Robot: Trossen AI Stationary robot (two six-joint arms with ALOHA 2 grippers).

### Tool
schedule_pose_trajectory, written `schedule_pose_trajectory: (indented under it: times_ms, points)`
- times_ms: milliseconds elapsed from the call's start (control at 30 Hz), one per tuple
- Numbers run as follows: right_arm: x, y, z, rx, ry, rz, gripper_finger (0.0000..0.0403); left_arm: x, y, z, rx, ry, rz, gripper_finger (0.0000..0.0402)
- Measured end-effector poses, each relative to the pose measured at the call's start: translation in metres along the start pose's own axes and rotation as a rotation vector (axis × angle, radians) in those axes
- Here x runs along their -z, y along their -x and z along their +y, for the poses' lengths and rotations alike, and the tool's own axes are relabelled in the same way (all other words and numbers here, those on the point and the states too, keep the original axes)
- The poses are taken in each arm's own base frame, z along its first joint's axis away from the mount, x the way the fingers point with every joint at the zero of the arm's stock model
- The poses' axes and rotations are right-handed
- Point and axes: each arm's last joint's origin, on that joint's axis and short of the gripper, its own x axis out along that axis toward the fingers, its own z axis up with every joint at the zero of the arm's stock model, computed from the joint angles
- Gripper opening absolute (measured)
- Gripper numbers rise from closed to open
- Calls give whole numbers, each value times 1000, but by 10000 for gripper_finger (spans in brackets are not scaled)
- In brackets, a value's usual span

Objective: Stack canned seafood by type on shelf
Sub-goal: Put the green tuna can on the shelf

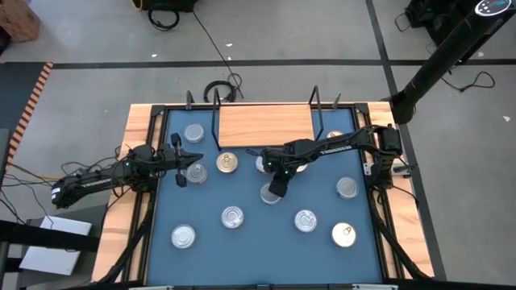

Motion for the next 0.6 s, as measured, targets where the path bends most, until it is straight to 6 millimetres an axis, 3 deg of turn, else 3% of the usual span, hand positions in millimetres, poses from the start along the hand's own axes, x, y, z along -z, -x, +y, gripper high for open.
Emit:
schedule_pose_trajectory:
  times_ms: [300,600]
  points:
    - [-6,12,5,-10,-14,-22,115,0,0,0,0,-3,0,5]
    - [-1,5,2,-26,-1,-12,111,0,0,0,1,-3,1,5]
